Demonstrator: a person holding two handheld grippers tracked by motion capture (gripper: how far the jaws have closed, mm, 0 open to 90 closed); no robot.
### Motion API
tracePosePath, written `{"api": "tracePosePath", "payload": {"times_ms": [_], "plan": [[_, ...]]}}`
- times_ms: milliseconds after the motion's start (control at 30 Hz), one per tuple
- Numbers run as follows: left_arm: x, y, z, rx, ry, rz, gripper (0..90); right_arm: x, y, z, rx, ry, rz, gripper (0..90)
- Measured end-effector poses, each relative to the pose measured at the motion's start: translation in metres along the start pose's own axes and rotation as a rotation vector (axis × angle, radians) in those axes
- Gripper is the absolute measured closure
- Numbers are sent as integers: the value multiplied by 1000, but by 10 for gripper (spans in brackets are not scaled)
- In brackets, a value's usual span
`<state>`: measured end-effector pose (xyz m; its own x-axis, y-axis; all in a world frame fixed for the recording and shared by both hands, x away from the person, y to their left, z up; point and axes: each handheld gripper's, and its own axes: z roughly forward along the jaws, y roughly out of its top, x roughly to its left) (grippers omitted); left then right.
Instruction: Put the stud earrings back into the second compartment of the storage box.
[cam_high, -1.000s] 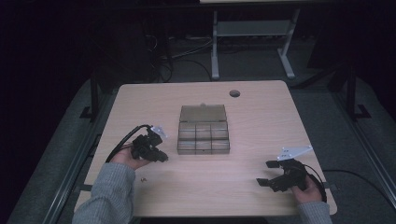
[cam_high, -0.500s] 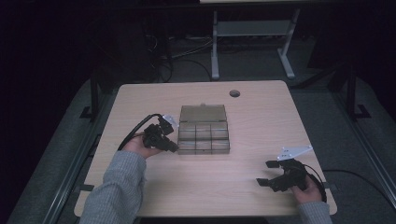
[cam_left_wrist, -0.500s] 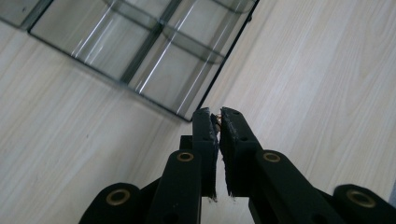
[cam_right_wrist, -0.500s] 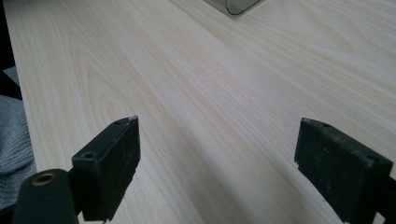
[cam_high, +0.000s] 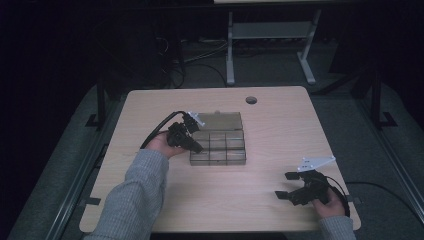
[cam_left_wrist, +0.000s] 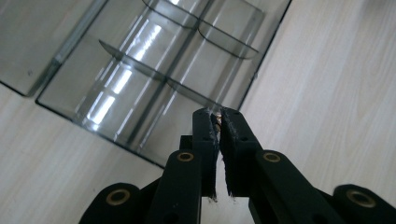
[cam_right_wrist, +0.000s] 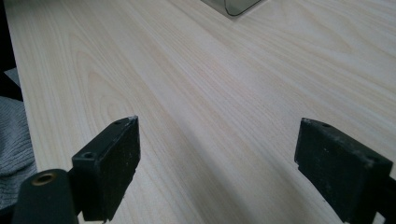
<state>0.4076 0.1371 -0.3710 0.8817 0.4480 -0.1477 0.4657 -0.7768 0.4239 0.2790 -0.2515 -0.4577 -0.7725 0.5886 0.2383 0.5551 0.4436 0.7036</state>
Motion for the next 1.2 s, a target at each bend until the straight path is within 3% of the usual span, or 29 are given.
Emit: {"api": "tracePosePath", "payload": {"times_ms": [233,600,1000,1067,1200], "plan": [[6,19,7,-10,16,2,845,0,0,-1,-4,2,-3,140],[19,45,32,2,58,-32,845,-1,-1,-1,-5,3,-1,140],[33,53,55,25,72,-87,845,-1,-1,-1,-6,7,5,141],[36,55,60,30,73,-115,845,-1,-1,-1,-6,7,2,140],[38,57,67,38,74,-121,844,-1,-1,-1,-7,8,7,140]]}}
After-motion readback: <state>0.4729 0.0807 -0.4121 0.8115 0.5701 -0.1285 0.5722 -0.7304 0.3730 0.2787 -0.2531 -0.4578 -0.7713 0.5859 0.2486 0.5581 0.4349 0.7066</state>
